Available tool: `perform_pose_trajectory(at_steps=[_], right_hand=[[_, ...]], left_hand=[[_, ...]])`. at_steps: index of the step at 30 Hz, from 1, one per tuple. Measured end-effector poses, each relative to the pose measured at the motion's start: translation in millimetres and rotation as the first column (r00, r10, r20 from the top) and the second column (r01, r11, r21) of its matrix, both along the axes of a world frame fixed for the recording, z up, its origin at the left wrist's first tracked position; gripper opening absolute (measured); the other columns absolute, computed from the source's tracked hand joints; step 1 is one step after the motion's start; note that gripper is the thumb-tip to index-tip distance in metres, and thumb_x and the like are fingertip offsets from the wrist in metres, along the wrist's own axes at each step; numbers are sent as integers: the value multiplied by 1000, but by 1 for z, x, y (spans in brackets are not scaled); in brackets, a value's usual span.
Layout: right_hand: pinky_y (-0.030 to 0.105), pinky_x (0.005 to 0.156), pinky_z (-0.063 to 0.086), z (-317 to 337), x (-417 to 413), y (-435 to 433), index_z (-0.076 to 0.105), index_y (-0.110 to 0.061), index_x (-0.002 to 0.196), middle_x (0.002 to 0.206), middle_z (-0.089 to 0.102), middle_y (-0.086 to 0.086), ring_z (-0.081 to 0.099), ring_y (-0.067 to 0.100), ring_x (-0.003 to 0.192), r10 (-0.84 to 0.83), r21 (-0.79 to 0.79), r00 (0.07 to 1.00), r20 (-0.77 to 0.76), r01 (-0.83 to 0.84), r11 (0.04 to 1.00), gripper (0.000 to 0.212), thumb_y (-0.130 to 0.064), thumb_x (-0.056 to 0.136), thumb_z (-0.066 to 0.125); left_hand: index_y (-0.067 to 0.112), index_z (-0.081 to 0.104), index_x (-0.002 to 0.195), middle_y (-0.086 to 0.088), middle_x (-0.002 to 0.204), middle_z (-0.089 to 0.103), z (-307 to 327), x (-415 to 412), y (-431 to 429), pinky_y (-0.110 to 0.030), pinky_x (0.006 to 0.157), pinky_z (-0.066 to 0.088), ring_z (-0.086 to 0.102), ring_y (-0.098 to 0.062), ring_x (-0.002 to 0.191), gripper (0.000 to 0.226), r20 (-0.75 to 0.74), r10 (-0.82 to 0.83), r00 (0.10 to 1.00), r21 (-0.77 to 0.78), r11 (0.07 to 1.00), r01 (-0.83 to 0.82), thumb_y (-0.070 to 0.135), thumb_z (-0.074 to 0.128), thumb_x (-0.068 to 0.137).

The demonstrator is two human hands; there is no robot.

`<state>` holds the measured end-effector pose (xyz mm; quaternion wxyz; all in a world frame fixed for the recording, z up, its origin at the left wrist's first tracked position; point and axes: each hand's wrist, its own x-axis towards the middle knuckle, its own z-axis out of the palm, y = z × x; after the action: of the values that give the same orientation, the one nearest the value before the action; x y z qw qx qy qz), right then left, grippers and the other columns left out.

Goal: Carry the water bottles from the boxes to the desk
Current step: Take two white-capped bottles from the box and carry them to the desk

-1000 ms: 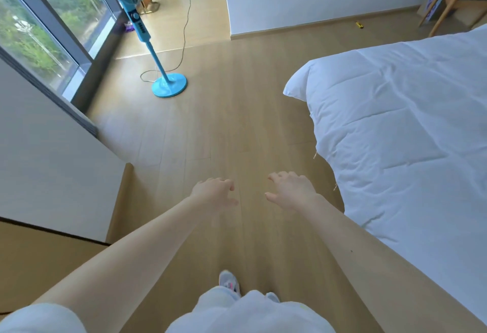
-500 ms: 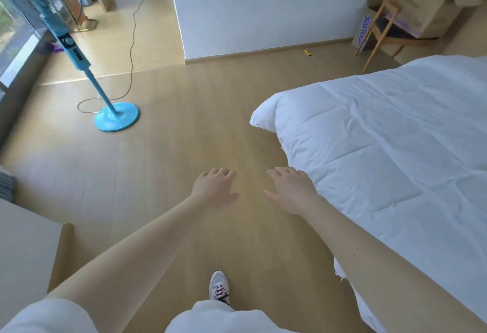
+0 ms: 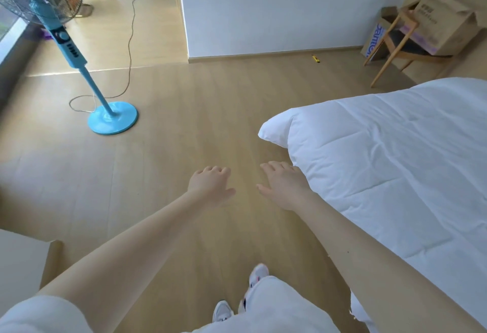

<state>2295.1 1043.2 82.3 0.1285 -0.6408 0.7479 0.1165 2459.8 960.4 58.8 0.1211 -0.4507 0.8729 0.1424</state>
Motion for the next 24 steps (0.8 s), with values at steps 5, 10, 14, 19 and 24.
perform_pose_trajectory(at_steps=[5, 10, 14, 19, 24], right_hand=[[38, 107, 32, -14, -4, -65, 26, -18, 149, 150, 34, 3, 33, 23, 136, 56, 33, 998, 19, -57, 998, 58, -49, 101, 33], [38, 106, 32, -25, -19, -147, 26, -18, 149, 150, 35, 4, 34, 24, 136, 115, 26, 989, 94, -118, 993, 58, -49, 101, 33], [37, 106, 31, -29, -49, -215, 24, -19, 150, 153, 32, 3, 32, 23, 138, 122, 4, 979, 160, -124, 992, 58, -48, 101, 34], [39, 106, 30, -33, -106, -284, 25, -20, 150, 151, 34, 3, 34, 24, 137, 77, 4, 973, 216, -80, 997, 58, -49, 100, 35], [37, 102, 33, -34, -154, -329, 27, -19, 149, 150, 37, 2, 35, 24, 136, 20, 3, 965, 262, -22, 1000, 57, -48, 100, 35]], left_hand=[[22, 42, 138, -1, 141, 46, -6, 7, -52, -34, 103, 33, 39, -23, 132, 52, 37, 86, 996, 35, 996, -87, 49, 49, 94], [22, 43, 136, -1, 140, 48, -8, -1, -119, -34, 104, 33, 42, -22, 131, 50, 65, 172, 983, 25, 984, -174, 48, 50, 94], [22, 41, 138, 0, 140, 48, 8, -34, -180, -32, 103, 32, 42, -22, 130, 49, 57, 192, 980, -11, 981, -192, 46, 47, 95], [23, 43, 135, 1, 138, 49, 24, -93, -247, -32, 100, 35, 44, -21, 127, 46, 49, 205, 978, -14, 979, -204, 45, 47, 95], [22, 42, 136, 1, 137, 49, 29, -141, -293, -32, 101, 35, 43, -20, 127, 46, 86, 156, 984, -10, 988, -155, 44, 47, 96]])
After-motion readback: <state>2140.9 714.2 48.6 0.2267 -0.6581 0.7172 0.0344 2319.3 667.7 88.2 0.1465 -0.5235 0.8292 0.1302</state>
